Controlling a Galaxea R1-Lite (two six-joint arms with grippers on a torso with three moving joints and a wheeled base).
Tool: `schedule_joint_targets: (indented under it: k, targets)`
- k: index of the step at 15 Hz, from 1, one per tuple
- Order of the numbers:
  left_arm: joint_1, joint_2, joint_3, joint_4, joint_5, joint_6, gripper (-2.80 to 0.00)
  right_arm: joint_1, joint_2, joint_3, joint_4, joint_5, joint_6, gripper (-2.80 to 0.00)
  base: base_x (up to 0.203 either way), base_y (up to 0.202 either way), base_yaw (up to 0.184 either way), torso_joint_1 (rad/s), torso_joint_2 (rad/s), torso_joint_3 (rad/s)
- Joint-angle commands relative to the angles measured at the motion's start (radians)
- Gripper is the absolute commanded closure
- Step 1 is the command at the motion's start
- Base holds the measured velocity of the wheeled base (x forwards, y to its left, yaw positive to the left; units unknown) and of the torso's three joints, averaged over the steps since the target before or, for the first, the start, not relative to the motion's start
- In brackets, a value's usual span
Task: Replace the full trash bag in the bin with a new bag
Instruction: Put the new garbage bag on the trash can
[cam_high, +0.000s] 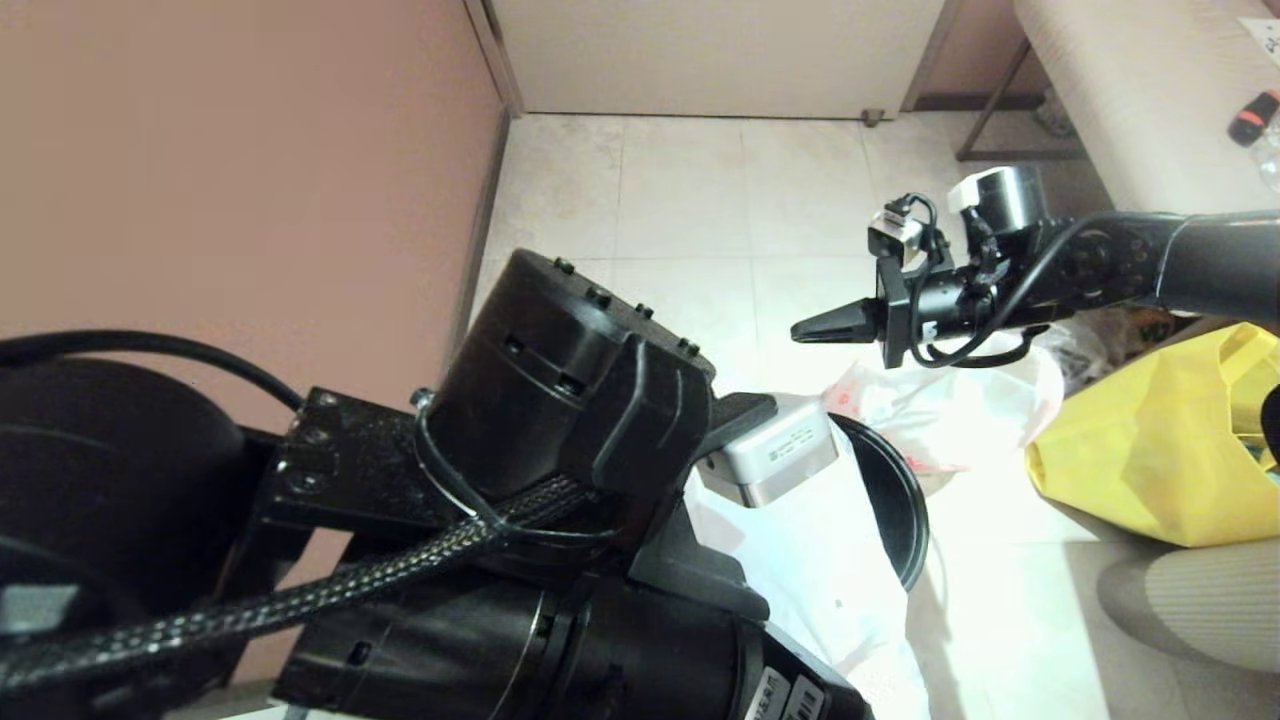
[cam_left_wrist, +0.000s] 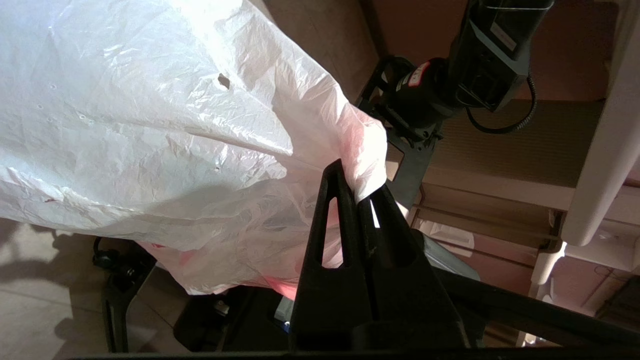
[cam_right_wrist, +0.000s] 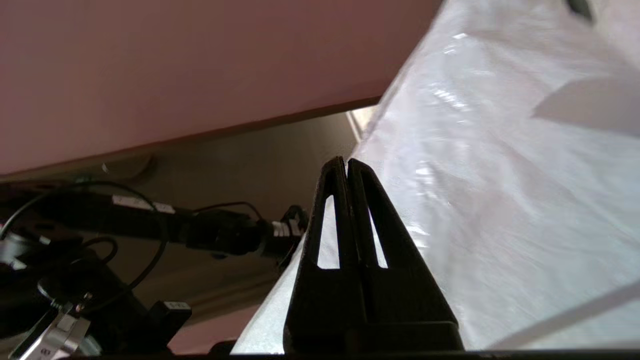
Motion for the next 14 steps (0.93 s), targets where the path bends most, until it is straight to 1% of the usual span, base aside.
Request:
schedule_joint_targets:
  k: [1,2,3,4,7,8,10,11,12,13,14]
  targets:
    - [0.004,-0.017,0.030,-0.021,-0.001,-0.002,0.00,0.035,0.008,0.000,0.003,0.017,-0.001,0.00,0.000,0.000,0.000,0.000,0.00,0.000]
    - [0.010,-0.018,0.041,-0.035,-0.001,-0.002,0.00,0.052,0.016,0.000,0.007,0.021,-0.006,0.00,0.000,0.000,0.000,0.000,0.00,0.000]
    - [0.029,-0.015,0.056,-0.057,-0.004,-0.002,0.00,0.071,0.037,0.003,0.026,0.022,-0.019,0.00,0.000,0.000,0.000,0.000,0.00,0.000]
    - [0.042,-0.014,0.061,-0.073,-0.017,-0.002,0.00,0.077,0.050,0.008,0.070,0.022,-0.058,0.00,0.000,0.000,0.000,0.000,0.00,0.000]
    - [0.073,-0.027,0.073,-0.086,-0.061,-0.001,0.00,0.085,0.082,0.015,0.328,0.022,-0.300,0.00,0.000,0.000,0.000,0.000,0.00,0.000]
    - [0.082,-0.026,0.072,-0.093,-0.067,-0.001,0.00,0.088,0.092,0.016,0.426,0.021,-0.405,0.00,0.000,0.000,0.000,0.000,0.00,0.000]
    - [0.098,-0.025,0.087,-0.128,-0.068,0.001,0.00,0.078,0.108,0.019,0.674,0.017,-0.652,0.00,0.000,0.000,0.000,0.000,0.00,0.000]
    - [0.107,-0.019,0.094,-0.145,-0.068,0.001,0.00,0.070,0.117,0.021,0.812,0.002,-0.752,0.00,0.000,0.000,0.000,0.000,0.00,0.000]
    - [0.119,-0.015,0.101,-0.162,-0.068,0.001,0.00,0.063,0.129,0.030,0.893,-0.054,-0.802,0.00,0.000,0.000,0.000,0.000,0.00,0.000]
    - [0.128,-0.013,0.113,-0.182,-0.068,0.002,0.00,0.040,0.140,0.040,0.902,-0.073,-0.816,0.00,0.000,0.000,0.000,0.000,0.00,0.000]
    - [0.132,-0.012,0.127,-0.208,-0.066,0.002,0.00,0.013,0.148,0.042,0.899,-0.074,-0.817,0.00,0.000,0.000,0.000,0.000,0.00,0.000]
